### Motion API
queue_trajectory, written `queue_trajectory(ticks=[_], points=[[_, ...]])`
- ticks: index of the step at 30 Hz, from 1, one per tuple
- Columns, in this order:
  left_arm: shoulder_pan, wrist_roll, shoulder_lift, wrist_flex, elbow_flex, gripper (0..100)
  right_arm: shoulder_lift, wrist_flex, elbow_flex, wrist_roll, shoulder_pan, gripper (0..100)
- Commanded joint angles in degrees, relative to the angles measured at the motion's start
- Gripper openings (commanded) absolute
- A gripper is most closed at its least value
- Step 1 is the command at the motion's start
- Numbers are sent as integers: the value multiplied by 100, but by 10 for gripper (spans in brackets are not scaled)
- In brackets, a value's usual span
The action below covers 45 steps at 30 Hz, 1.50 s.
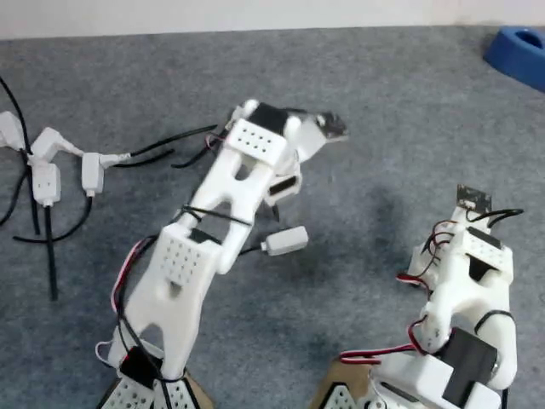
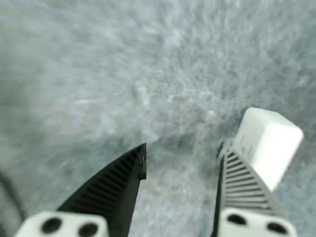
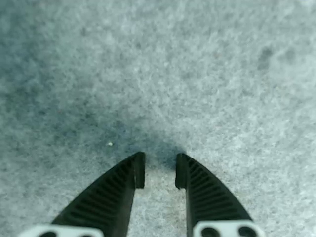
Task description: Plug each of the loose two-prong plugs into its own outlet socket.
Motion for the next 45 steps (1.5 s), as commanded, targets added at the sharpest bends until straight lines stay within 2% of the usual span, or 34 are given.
queue_trajectory(ticks=[1,5,8,19,27,37,45], points=[[101,0,-1473,88,347,235,31,-101,31,70,-127,112],[470,-26,-2404,79,1780,235,31,-101,31,70,-127,112],[778,-53,-2633,62,2659,235,31,-101,31,70,-127,112],[787,-26,-2615,-738,3495,235,31,-101,31,70,-119,112],[409,-18,-1684,-721,2589,235,31,-101,31,70,-119,112],[189,-53,-848,-114,1068,235,31,-101,31,70,-119,112],[84,-44,-734,-35,901,235,31,-101,31,70,-119,112]])
